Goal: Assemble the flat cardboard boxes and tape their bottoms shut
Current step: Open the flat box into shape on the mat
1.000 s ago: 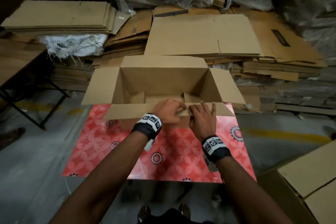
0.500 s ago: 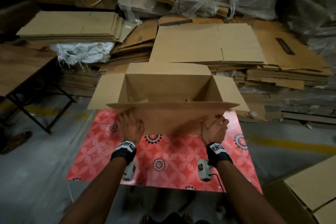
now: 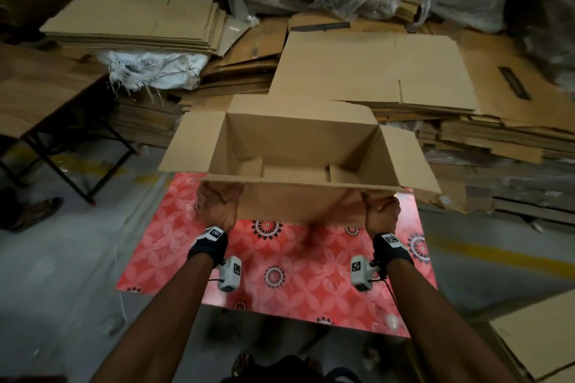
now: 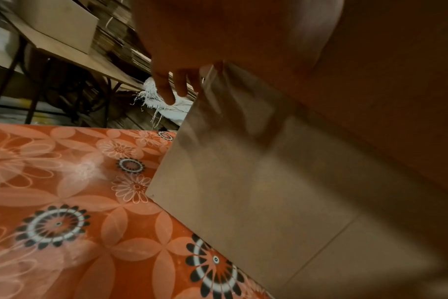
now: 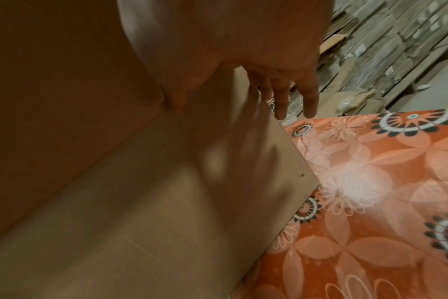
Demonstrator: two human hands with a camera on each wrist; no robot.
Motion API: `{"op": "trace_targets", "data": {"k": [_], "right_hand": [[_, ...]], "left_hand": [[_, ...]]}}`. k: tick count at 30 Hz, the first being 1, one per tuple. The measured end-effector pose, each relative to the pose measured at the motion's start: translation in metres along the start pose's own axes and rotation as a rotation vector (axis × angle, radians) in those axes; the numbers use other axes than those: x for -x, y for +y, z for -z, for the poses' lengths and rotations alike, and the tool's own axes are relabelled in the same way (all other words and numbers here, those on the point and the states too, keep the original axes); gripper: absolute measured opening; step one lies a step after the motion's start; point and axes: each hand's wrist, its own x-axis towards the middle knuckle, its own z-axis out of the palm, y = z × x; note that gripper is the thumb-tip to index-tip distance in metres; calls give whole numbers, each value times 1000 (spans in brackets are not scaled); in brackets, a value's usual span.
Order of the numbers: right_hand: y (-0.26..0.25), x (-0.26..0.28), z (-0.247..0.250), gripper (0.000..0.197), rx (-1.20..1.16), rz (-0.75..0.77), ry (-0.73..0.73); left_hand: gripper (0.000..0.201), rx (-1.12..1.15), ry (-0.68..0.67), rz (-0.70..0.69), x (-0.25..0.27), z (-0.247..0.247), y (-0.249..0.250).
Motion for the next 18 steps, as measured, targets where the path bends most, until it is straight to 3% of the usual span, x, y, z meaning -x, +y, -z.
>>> {"op": "trace_targets", "data": {"k": [2, 6, 11, 18], "right_hand": [[-12, 2, 1, 92, -32, -31, 0], [-12, -9, 0, 108, -58, -50, 59], [-15, -28, -5, 107, -52, -38, 115], [-5, -34, -14, 112, -46, 7, 87]], "left_hand": [[67, 22, -105, 57, 0, 2, 9], [92, 147, 116, 23, -25, -8, 16], [88, 192, 162, 120, -46, -16, 17], [83, 386, 101, 65, -54, -27, -7]]}}
